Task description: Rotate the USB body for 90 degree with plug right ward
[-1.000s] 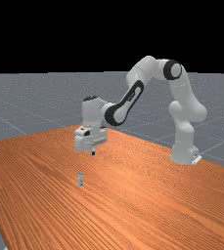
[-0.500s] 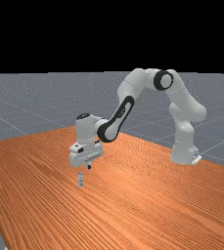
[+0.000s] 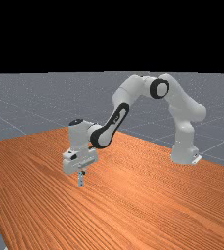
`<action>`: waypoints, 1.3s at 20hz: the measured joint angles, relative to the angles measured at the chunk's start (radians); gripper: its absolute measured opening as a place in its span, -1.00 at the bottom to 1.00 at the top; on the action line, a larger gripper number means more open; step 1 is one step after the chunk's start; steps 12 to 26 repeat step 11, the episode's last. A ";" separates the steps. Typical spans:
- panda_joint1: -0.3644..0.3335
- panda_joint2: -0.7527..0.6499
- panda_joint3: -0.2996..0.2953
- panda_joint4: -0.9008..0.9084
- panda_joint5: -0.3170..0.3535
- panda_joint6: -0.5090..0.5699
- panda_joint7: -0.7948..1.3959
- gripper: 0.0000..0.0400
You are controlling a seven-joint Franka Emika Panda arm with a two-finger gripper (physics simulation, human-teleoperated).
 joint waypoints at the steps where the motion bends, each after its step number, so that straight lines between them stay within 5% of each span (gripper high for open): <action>1: 0.002 0.019 0.001 0.037 0.000 -0.018 0.003 -1.00; 11: 0.077 0.011 0.005 0.018 0.011 0.009 0.126 -1.00; 26: 0.077 0.011 0.005 0.018 0.011 0.009 0.126 -1.00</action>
